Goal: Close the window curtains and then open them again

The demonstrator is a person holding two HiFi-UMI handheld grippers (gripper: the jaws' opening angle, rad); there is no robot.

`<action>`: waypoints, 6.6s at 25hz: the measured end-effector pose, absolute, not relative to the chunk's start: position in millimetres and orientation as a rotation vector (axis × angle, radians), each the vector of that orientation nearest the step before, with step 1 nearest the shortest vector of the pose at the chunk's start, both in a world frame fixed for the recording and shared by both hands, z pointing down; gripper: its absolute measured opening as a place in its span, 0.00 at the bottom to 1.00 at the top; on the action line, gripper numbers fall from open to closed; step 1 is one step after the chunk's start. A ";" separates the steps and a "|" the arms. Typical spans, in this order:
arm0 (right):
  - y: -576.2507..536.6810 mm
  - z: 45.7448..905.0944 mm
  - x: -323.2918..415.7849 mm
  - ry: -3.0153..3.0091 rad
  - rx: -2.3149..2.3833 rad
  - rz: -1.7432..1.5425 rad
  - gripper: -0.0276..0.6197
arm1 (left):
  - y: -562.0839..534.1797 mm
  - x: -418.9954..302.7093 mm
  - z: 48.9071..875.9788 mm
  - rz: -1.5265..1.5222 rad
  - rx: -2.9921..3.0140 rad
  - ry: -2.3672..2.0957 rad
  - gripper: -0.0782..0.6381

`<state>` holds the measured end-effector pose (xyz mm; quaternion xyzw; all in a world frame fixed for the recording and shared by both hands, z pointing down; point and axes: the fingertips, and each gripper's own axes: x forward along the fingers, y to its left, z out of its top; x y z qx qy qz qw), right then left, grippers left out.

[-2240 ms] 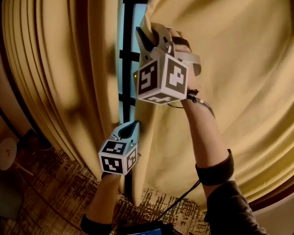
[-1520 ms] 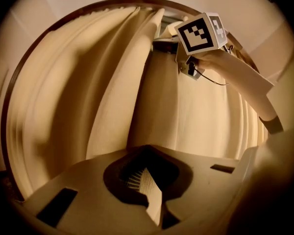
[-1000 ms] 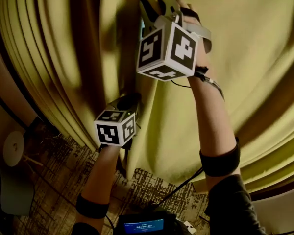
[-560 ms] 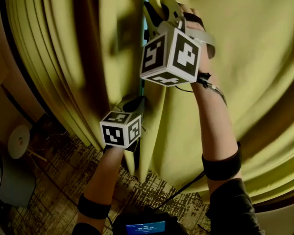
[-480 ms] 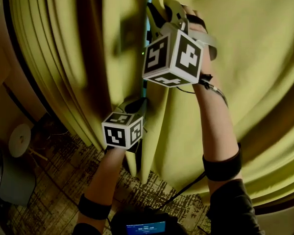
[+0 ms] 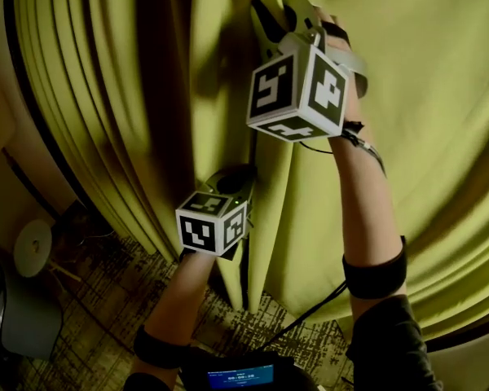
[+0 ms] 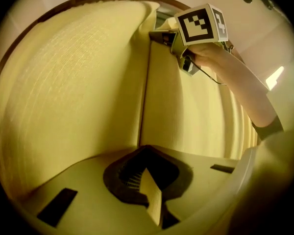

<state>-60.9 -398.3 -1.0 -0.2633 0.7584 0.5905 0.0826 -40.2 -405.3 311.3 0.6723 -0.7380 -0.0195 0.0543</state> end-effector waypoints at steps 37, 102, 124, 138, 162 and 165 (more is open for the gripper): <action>-317.4 -2.1 -352.0 2.368 -1.085 1.768 0.10 | -262.0 -323.3 324.2 -0.124 2.173 -1.926 0.11; -10.2 610.3 5.8 3.214 -1.519 -0.524 0.06 | 85.5 -294.4 548.6 0.306 1.935 -1.924 0.11; 25.5 631.9 -10.2 3.255 -1.534 -0.576 0.06 | 134.4 -316.0 570.9 0.280 1.883 -1.896 0.11; 26.4 629.9 9.4 3.231 -1.541 -0.572 0.06 | 136.9 -295.0 573.1 0.242 1.879 -1.877 0.11; -23.3 627.0 44.2 3.308 -1.229 -0.522 0.06 | 95.1 -200.9 571.7 0.251 1.835 -1.916 0.11; -32.4 617.0 24.5 3.308 -1.222 -0.506 0.07 | 75.5 -208.1 567.0 0.250 1.860 -1.902 0.11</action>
